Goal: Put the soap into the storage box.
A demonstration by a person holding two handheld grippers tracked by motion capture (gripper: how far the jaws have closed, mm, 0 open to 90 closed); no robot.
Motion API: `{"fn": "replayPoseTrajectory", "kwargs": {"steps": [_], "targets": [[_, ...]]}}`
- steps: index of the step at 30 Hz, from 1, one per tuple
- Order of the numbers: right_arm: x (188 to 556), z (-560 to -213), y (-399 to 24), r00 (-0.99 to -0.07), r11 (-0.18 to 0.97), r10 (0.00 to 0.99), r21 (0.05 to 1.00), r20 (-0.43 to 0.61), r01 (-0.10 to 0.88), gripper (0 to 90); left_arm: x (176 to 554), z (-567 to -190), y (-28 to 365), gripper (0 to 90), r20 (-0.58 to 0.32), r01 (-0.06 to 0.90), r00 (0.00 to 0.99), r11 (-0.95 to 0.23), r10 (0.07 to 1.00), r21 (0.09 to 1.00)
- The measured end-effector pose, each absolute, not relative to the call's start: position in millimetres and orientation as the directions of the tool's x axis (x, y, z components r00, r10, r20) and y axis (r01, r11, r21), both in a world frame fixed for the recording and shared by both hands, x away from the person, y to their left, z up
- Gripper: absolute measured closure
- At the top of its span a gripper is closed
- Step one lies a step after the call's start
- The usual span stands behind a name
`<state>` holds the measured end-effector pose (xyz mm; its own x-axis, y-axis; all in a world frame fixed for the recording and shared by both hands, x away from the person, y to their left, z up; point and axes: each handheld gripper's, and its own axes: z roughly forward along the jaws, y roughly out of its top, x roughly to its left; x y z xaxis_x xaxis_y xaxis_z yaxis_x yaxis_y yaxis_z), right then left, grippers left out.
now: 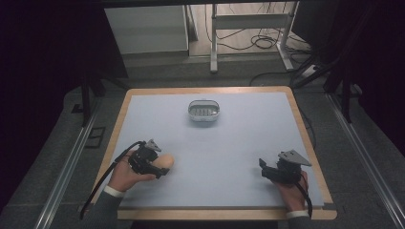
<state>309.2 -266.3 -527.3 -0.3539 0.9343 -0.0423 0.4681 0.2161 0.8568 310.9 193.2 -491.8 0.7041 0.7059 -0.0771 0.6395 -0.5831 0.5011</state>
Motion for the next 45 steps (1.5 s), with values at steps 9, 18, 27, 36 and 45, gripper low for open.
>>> {"fn": "replayPoseTrajectory", "kwargs": {"steps": [9,18,27,36,45], "targets": [[309,-527,-266,-0.353,0.217,0.935,0.856,-0.043,0.469,11.6,315,-486,191,32.5,-0.075,0.635,0.705,-0.580,0.705,0.510],[310,-527,-266,-0.351,0.215,0.935,0.855,-0.041,0.471,11.6,321,-480,189,32.5,-0.077,0.629,0.709,-0.579,0.701,0.518],[310,-527,-266,-0.351,0.216,0.935,0.855,-0.043,0.471,11.6,327,-474,184,32.5,-0.073,0.623,0.712,-0.581,0.698,0.524],[310,-527,-266,-0.350,0.215,0.936,0.855,-0.042,0.472,11.6,334,-472,181,32.5,-0.073,0.623,0.711,-0.579,0.699,0.526],[310,-528,-266,-0.350,0.219,0.936,0.853,-0.046,0.474,11.6,336,-473,181,32.6,-0.067,0.621,0.708,-0.574,0.703,0.534]]}}
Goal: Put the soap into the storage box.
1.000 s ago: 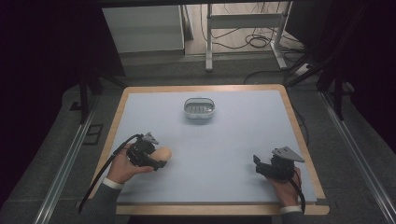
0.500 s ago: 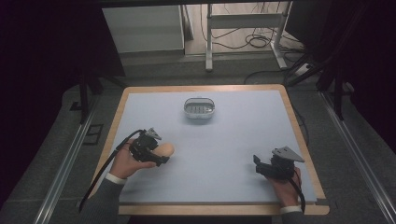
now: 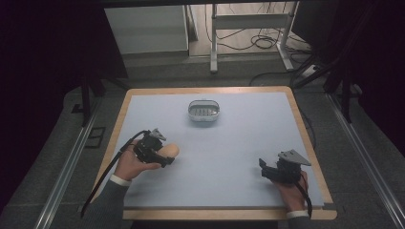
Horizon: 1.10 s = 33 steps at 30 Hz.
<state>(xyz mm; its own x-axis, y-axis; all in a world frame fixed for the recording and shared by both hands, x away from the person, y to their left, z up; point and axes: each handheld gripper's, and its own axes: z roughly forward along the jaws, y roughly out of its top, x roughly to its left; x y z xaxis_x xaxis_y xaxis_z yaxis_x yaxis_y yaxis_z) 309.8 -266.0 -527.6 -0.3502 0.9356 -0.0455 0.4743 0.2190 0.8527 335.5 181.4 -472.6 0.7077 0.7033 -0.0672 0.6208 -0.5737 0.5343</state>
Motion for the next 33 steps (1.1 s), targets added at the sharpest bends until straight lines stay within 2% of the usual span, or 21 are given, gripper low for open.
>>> {"fn": "replayPoseTrajectory", "kwargs": {"steps": [33], "targets": [[310,-528,-266,-0.349,0.219,0.936,0.851,-0.045,0.478,11.6,348,-452,164,32.5,-0.040,0.580,0.727,-0.583,0.685,0.569]]}}
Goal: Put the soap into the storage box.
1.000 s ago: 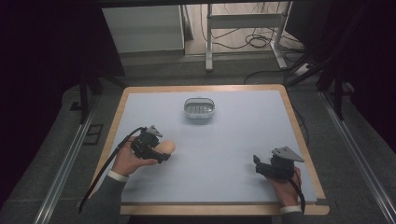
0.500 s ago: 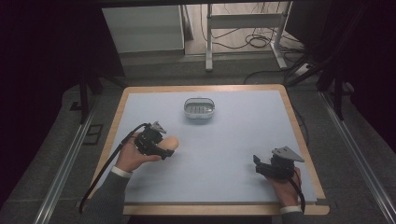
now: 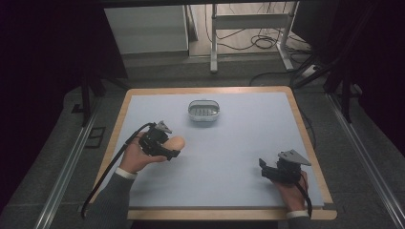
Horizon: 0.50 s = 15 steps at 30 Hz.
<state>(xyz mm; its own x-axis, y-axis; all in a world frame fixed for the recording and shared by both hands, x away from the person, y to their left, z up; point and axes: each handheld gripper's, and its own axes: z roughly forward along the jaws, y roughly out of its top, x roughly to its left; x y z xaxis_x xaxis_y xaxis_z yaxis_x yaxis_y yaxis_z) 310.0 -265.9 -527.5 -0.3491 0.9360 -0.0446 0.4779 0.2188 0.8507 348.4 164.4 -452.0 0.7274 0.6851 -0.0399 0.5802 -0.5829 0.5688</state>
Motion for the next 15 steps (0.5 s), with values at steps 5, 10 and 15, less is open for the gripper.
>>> {"fn": "replayPoseTrajectory", "kwargs": {"steps": [5,10,15], "targets": [[310.0,-527.5,-265.9,-0.349,0.218,0.936,0.851,-0.044,0.477,11.6,350.7,-448.8,161.8,32.5,-0.033,0.576,0.729,-0.587,0.683,0.570],[310.0,-527.5,-265.9,-0.349,0.218,0.936,0.851,-0.044,0.478,11.6,353.2,-444.7,159.8,32.5,-0.033,0.572,0.733,-0.590,0.679,0.571],[310.2,-527.6,-266.2,-0.350,0.219,0.936,0.852,-0.044,0.476,11.6,355.4,-441.7,158.3,32.5,-0.016,0.568,0.732,-0.597,0.681,0.567]]}}
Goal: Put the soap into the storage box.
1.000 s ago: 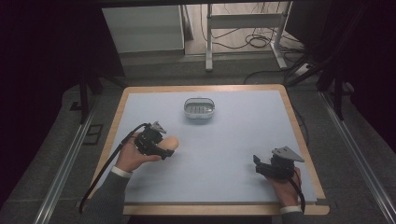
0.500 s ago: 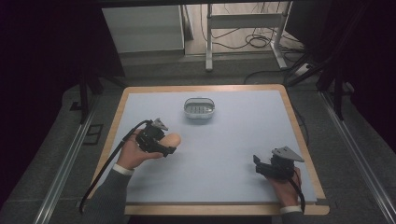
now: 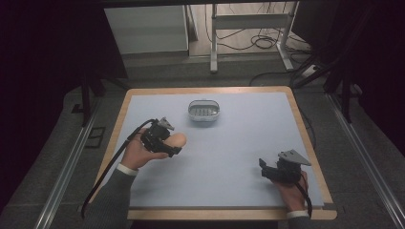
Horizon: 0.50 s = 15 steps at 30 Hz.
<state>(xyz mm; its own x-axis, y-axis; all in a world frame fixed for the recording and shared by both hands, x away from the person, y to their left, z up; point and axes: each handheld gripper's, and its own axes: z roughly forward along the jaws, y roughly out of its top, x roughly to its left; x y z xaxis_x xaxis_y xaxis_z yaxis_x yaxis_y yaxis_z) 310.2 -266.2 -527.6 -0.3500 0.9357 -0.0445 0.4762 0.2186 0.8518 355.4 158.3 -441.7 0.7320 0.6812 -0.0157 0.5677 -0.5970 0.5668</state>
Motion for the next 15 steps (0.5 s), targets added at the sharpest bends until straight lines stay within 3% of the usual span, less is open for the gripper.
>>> {"fn": "replayPoseTrajectory", "kwargs": {"steps": [15], "targets": [[310,-528,-266,-0.349,0.214,0.936,0.851,-0.039,0.479,11.6,368,-437,152,32.5,-0.009,0.565,0.736,-0.606,0.677,0.560]]}}
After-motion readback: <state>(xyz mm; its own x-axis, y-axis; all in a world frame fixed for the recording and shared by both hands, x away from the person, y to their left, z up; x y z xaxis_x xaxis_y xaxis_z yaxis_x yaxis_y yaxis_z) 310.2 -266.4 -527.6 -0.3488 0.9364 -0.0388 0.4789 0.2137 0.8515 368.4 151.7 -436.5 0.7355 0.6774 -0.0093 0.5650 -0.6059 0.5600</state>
